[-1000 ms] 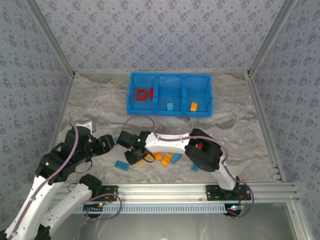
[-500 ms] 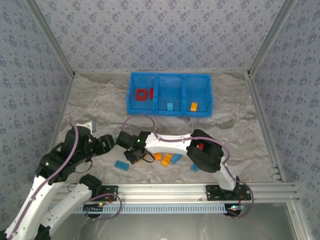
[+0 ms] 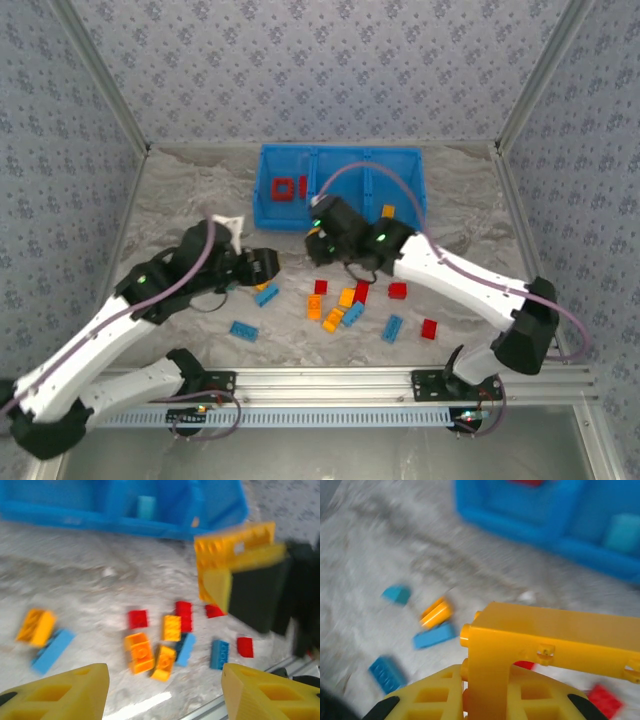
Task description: Sort the legos into containers by color
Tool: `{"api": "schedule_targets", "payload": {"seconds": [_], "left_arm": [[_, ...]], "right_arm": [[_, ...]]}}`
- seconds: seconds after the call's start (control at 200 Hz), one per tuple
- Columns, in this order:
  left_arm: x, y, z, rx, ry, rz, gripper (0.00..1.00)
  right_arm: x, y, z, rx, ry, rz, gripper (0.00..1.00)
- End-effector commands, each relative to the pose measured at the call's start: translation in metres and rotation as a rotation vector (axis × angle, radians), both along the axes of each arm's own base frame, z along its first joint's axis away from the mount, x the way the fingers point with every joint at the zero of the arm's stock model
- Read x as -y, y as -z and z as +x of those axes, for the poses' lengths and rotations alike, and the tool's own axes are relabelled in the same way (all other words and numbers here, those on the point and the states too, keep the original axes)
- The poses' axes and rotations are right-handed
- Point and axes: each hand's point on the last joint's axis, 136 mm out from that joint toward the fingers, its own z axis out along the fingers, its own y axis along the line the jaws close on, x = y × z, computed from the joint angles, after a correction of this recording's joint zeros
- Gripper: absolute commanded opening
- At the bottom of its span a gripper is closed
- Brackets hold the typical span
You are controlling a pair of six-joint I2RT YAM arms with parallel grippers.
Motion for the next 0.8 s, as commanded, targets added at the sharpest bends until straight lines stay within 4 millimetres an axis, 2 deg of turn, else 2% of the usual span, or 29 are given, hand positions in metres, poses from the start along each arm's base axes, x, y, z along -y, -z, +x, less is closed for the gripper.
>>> {"api": "schedule_targets", "payload": {"seconds": [0.0, 0.15, 0.27, 0.39, 0.545, 0.67, 0.794], "left_arm": [[0.053, -0.033, 0.023, 0.156, 0.028, -0.039, 0.61], [0.111, -0.034, 0.041, 0.201, 0.077, -0.063, 0.61], [0.145, -0.033, 0.058, 0.233, 0.09, -0.048, 0.61], [0.17, -0.034, 0.076, 0.269, 0.079, -0.039, 0.61], [0.199, -0.029, 0.095, 0.305, 0.084, -0.03, 0.61], [0.216, -0.024, 0.105, 0.307, 0.099, -0.021, 0.61], [0.221, -0.02, 0.108, 0.302, 0.106, -0.018, 0.61]], "right_arm": [[0.054, 0.004, 0.033, 0.002, 0.103, -0.034, 0.21], [0.107, -0.008, 0.105, 0.048, 0.225, 0.056, 0.22], [0.13, 0.002, 0.156, 0.023, 0.273, 0.052, 0.22], [0.149, 0.025, 0.199, -0.015, 0.323, 0.011, 0.21], [0.154, 0.052, 0.238, -0.049, 0.316, -0.001, 0.21], [0.157, 0.078, 0.252, -0.108, 0.293, -0.011, 0.21], [0.159, 0.095, 0.264, -0.145, 0.282, -0.018, 0.21]]}}
